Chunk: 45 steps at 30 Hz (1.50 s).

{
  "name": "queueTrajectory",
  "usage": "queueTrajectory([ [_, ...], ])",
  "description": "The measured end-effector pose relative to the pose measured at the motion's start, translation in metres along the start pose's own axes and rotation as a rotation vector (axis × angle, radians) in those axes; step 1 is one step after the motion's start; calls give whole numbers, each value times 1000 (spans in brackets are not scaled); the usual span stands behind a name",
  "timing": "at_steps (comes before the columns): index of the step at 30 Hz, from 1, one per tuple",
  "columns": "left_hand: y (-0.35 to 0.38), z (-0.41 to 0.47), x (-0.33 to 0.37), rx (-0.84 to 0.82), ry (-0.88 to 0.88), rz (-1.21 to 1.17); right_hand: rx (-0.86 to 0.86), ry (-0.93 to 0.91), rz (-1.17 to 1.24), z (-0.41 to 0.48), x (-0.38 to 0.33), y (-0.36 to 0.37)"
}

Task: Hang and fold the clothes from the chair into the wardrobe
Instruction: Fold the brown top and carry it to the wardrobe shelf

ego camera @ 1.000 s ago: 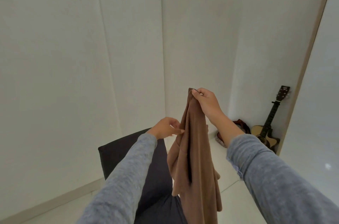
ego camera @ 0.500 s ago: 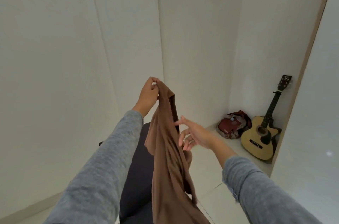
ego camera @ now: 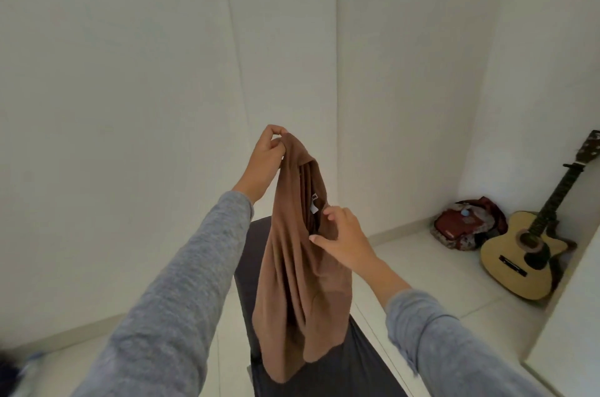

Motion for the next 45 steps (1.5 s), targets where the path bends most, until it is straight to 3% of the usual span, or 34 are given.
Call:
queueTrajectory([
  [4,-9,-5,2,14,9,-18,-44,-94,-58,-1,-24,22],
  [8,-18,-9,0,28,9,21,-70,-254,-389,-6,-36,42],
  [12,-37,-11,1,67,21,105,-219,-186,-671,-3,-10,52],
  [15,-54,-15,-3,86,17,193,-316,-117,-715,-2,13,45],
  [17,-61,-18,-11,78,-12,321,-305,5,-530,2,30,36],
  [21,-77,-24,-35,93,-88,519,15,261,-98,14,53,-4],
  [25,-84,-31,-58,28,-150,635,245,356,178,14,48,-40],
  [28,-84,-29,-70,-68,-209,883,356,374,337,16,40,-53],
  [30,-83,-24,-77,-89,-230,1136,348,326,448,18,30,-56],
  [33,-77,-16,-82,-3,-172,1384,137,137,577,19,7,-54],
  [35,-73,-12,-81,79,-112,1251,-99,18,553,16,-10,-47],
  [38,-60,-8,-71,167,-51,631,-553,13,555,6,-23,-25],
  [39,-53,-7,-66,169,-56,465,-614,28,538,5,-25,-20],
  [40,-44,-6,-62,148,-68,329,-601,43,539,7,-27,-18],
  [42,-28,-6,-53,49,-91,126,-411,77,511,17,-26,-24],
  [44,-12,-9,-42,-117,-102,88,-183,50,358,27,-22,-35],
  [45,-6,-12,-37,-203,-103,108,-148,-1,309,31,-22,-36],
])
Point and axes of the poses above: each hand's wrist, its own z-axis towards the middle knuckle, its own y-axis out of the palm, x = y × z, the point moved 6 cm from there along z, towards the middle knuckle, and after that the axes turned 15 degrees about -z, right-handed, at the moved point
